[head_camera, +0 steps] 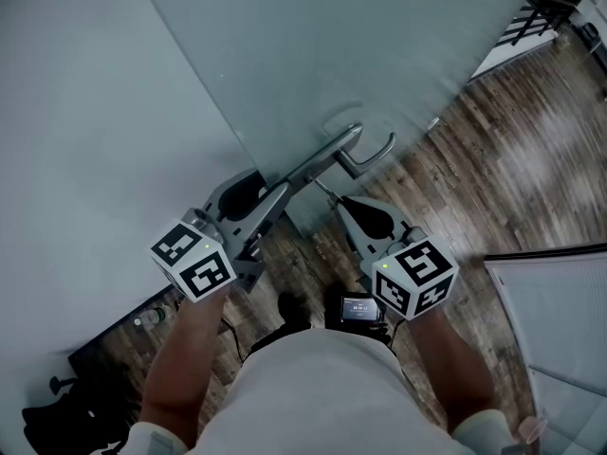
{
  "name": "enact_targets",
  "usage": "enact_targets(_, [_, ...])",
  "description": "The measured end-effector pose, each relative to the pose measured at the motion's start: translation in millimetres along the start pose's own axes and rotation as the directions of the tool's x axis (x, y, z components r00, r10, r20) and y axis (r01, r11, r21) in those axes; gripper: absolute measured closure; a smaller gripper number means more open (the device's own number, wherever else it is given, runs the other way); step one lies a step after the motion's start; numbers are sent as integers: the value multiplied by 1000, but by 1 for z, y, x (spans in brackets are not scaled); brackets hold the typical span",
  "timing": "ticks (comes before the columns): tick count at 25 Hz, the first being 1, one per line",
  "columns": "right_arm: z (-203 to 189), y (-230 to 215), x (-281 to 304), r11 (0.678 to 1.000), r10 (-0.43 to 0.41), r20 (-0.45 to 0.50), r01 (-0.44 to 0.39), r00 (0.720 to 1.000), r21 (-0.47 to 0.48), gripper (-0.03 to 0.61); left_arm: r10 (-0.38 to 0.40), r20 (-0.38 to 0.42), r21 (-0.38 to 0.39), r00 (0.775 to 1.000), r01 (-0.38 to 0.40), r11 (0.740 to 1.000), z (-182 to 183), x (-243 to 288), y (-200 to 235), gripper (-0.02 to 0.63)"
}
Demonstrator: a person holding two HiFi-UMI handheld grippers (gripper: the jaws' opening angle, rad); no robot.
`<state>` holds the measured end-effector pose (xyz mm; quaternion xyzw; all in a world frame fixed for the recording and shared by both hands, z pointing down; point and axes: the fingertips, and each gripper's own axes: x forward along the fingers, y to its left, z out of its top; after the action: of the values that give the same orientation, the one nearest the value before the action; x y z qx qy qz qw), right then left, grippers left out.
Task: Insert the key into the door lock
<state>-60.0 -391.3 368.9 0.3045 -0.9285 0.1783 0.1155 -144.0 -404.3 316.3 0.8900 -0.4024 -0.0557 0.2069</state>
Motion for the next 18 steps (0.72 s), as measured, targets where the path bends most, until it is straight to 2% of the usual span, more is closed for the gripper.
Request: enact_targets(18, [0, 3, 2, 999, -9, -4, 9, 1000, -40, 563, -11, 23, -25, 1000, 11, 1000, 6, 0, -1, 457])
